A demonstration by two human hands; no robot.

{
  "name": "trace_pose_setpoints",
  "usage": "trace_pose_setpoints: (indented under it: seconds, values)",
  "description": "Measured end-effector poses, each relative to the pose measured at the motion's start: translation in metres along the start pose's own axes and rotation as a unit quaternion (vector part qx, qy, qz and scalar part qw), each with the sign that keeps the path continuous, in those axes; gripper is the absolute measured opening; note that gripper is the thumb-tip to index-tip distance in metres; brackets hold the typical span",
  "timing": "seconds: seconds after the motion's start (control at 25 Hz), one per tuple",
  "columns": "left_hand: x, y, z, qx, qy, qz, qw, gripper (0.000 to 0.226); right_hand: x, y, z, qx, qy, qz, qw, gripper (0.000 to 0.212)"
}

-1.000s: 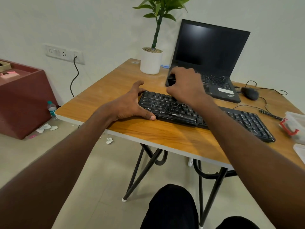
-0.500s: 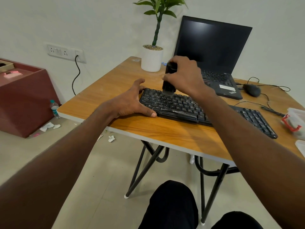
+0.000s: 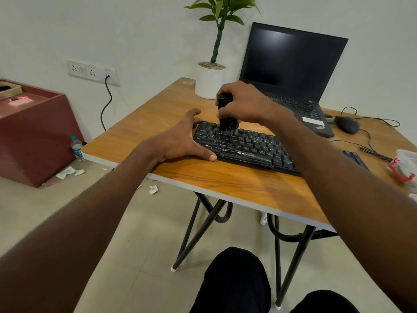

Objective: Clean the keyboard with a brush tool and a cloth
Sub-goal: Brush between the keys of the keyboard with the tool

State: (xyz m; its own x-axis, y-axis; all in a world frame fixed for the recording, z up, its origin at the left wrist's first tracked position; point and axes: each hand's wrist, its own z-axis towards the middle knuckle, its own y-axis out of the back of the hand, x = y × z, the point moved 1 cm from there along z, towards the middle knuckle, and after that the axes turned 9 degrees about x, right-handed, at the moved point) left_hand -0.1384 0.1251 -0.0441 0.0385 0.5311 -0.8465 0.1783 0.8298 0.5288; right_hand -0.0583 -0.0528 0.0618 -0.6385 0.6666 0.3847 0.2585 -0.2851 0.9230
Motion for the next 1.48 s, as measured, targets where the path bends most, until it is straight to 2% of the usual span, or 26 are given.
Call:
trace_pose_setpoints:
  seconds: [0.12,0.2,0.4,0.48,0.56,0.68,0.76,0.8,0.92,1.04,1.12,1.2,1.32,1.48]
  values:
    - [-0.001,0.0,0.0,0.001,0.004,-0.001,1.0,0.148,-0.003,-0.008,0.002,-0.078,0.003,-0.058,0.995,0.047]
    - [-0.001,0.0,0.0,0.001,0.003,0.001,1.0,0.148,-0.004,-0.011,-0.001,-0.114,0.017,-0.036,0.993,0.046]
    - [-0.003,0.0,0.0,0.002,0.003,0.002,1.0,0.147,-0.007,-0.006,-0.004,-0.057,-0.026,0.013,0.998,0.045]
    - [-0.003,0.0,-0.001,0.001,0.005,0.001,1.0,0.148,0.0,-0.01,-0.001,-0.071,-0.004,0.114,0.991,0.041]
    - [-0.001,0.0,0.0,0.001,0.001,-0.001,1.0,0.148,0.008,-0.021,0.004,-0.1,0.03,0.158,0.982,0.038]
    - [-0.002,-0.001,0.0,0.004,-0.002,-0.005,1.0,0.147,0.008,-0.031,0.01,-0.097,0.028,0.083,0.991,0.044]
    - [-0.002,-0.001,0.0,-0.002,0.004,0.003,1.0,0.147,0.007,-0.026,0.013,-0.127,0.004,-0.022,0.992,0.049]
    - [-0.001,0.0,0.0,-0.003,0.006,0.003,1.0,0.147,0.006,-0.025,0.013,-0.142,0.003,-0.037,0.989,0.049]
    - [-0.001,0.0,0.001,0.001,0.002,-0.004,1.0,0.148,0.007,-0.031,0.01,-0.129,0.023,0.06,0.99,0.045]
    - [-0.003,0.0,0.0,0.0,0.004,-0.002,1.0,0.147,0.0,-0.02,0.006,-0.087,0.002,-0.002,0.996,0.047]
    - [-0.003,0.0,0.0,-0.001,0.005,0.001,1.0,0.146,-0.005,-0.009,0.001,-0.098,-0.038,-0.051,0.993,0.049]
    - [-0.004,-0.001,0.0,-0.002,0.005,0.003,1.0,0.146,-0.012,-0.009,-0.005,-0.127,-0.029,-0.018,0.991,0.046]
    - [-0.003,0.0,-0.001,-0.002,0.007,0.001,1.0,0.149,-0.02,-0.017,-0.013,-0.12,-0.005,0.093,0.988,0.038]
    - [-0.001,0.001,0.0,0.004,0.01,0.005,1.0,0.149,-0.03,-0.005,-0.021,-0.135,-0.06,0.027,0.989,0.04]
